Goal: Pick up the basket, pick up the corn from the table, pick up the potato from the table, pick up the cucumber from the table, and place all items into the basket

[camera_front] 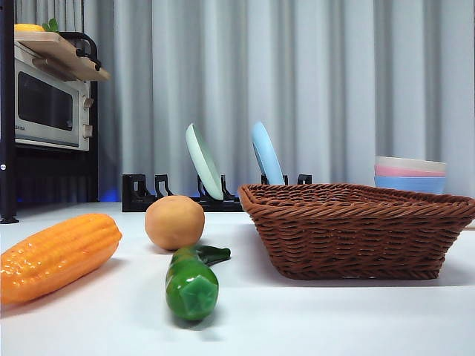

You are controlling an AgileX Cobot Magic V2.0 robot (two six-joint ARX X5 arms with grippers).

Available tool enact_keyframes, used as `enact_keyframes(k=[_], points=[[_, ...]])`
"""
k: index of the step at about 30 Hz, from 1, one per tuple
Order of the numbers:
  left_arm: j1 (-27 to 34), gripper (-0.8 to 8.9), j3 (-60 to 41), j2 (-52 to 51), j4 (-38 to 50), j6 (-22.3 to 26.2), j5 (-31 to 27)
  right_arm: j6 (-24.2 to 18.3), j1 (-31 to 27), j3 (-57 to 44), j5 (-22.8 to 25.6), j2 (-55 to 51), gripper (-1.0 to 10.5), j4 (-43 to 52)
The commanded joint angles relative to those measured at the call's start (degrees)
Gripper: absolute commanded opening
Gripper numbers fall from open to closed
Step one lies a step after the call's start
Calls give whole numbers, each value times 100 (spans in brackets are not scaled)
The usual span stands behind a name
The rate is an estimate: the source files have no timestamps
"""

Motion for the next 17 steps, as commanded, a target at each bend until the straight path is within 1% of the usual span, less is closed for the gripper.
enact_keyframes(k=[1,4,10,13,17], points=[[9,-6,317,39,13,-72,-15,-50,7,315,17,221,-16,72],[9,-6,680,254,-129,-52,-15,-249,7,699,13,680,-16,72],[9,-6,1329,999,-179,-35,4,-673,9,1670,-37,1943,-16,-79],[7,-6,1685,1517,-319,236,48,-1040,9,2249,-35,2638,-16,-380],[7,-6,2238,2319,-726,824,313,-1543,9,3038,-35,3565,-16,-951]])
